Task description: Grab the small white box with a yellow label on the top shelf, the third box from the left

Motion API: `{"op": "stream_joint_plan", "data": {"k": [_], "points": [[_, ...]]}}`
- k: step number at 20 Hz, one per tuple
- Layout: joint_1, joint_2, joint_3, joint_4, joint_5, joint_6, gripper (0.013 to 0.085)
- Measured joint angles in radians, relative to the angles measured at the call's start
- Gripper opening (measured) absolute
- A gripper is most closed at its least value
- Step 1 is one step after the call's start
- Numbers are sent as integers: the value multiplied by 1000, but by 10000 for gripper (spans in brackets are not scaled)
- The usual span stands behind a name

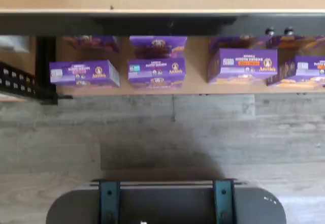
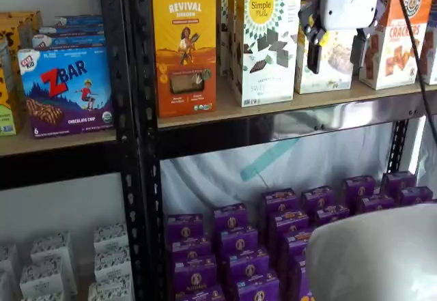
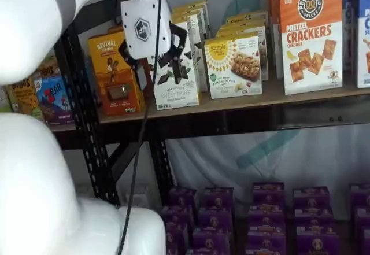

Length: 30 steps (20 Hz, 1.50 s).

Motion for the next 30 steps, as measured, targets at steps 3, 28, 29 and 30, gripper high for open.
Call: {"op": "stream_joint_plan", "data": {"k": [3, 28, 29, 30], "points": [[-58, 34, -18, 15, -10, -55, 850], [-191, 105, -33, 11, -88, -189, 850], [-195, 108, -35, 10, -89, -193, 850], [-198, 111, -38, 8, -89, -197, 850]]}}
